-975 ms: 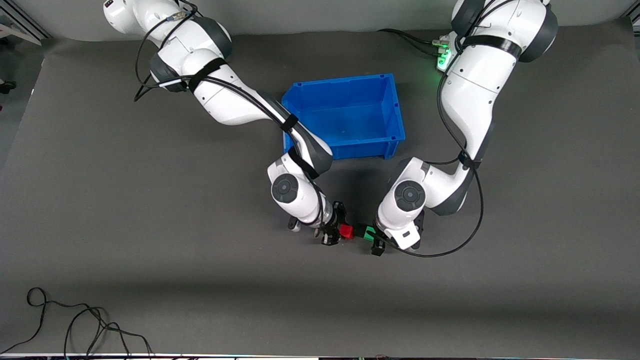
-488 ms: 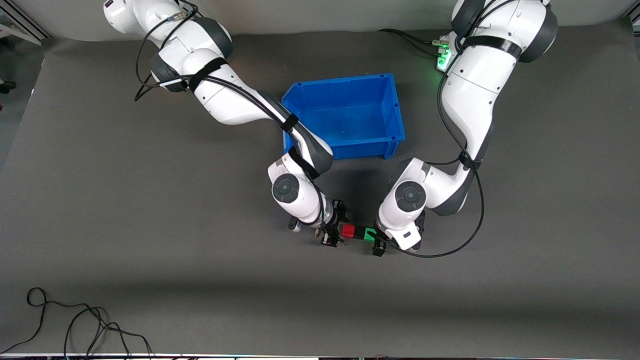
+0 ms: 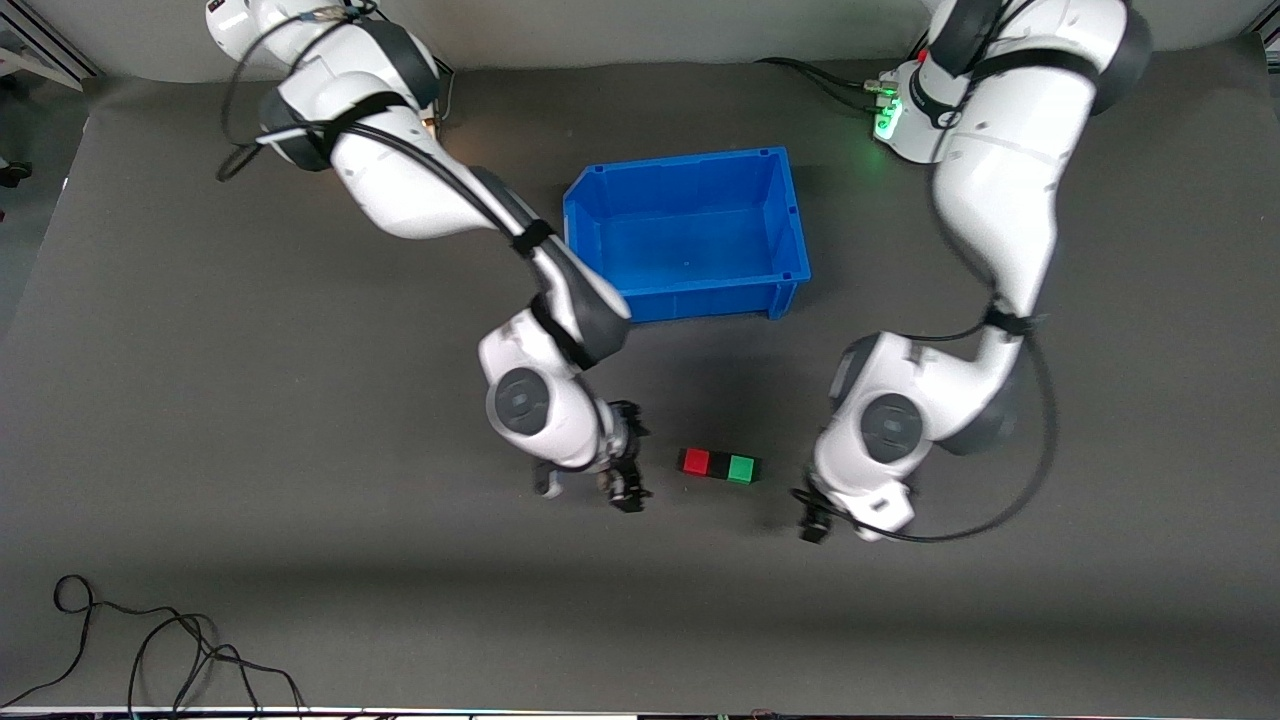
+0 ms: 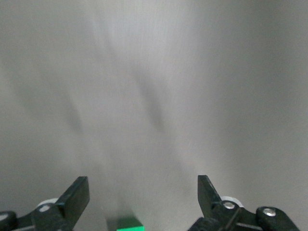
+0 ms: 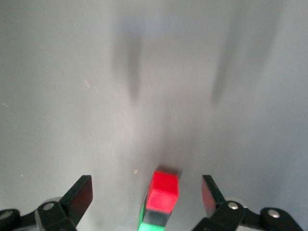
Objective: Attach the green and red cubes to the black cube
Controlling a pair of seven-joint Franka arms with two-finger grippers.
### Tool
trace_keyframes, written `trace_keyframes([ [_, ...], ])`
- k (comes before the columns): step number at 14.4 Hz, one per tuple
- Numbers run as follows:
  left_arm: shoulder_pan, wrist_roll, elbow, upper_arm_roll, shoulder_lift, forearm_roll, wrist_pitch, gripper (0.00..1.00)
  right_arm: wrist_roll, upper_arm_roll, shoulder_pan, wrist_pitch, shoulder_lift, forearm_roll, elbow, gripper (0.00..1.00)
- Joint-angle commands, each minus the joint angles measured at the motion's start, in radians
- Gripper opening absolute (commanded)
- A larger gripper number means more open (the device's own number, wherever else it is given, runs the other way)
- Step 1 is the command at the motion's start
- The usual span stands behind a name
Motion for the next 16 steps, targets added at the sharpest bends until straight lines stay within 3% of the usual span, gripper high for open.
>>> trace_keyframes([
  [1, 0.038, 0.113, 0.048, -0.006, -0.066, -0.002, -0.145, 1.00, -0.303, 0.004, -0.114, -0.173, -0.139, 0.008, -0.126, 1.00],
  [4, 0.110, 0.279, 0.041, -0.006, -0.183, -0.058, -0.293, 1.00, -0.597, 0.001, -0.234, -0.354, -0.204, 0.005, -0.122, 1.00],
  [7, 0.210, 0.498, 0.041, -0.006, -0.307, -0.125, -0.468, 1.00, -0.731, -0.057, -0.249, -0.384, -0.273, -0.010, -0.129, 1.00],
  [9, 0.268, 0.619, 0.039, -0.004, -0.384, -0.140, -0.580, 1.00, -0.777, -0.064, -0.249, -0.413, -0.320, -0.073, -0.140, 1.00],
  [12, 0.357, 0.846, 0.041, -0.001, -0.480, -0.140, -0.738, 1.00, -0.891, -0.062, -0.257, -0.391, -0.448, -0.142, -0.288, 1.00],
  [16, 0.444, 1.091, 0.045, 0.000, -0.566, -0.137, -0.841, 1.00, -1.000, -0.061, -0.282, -0.347, -0.577, -0.144, -0.404, 1.00],
])
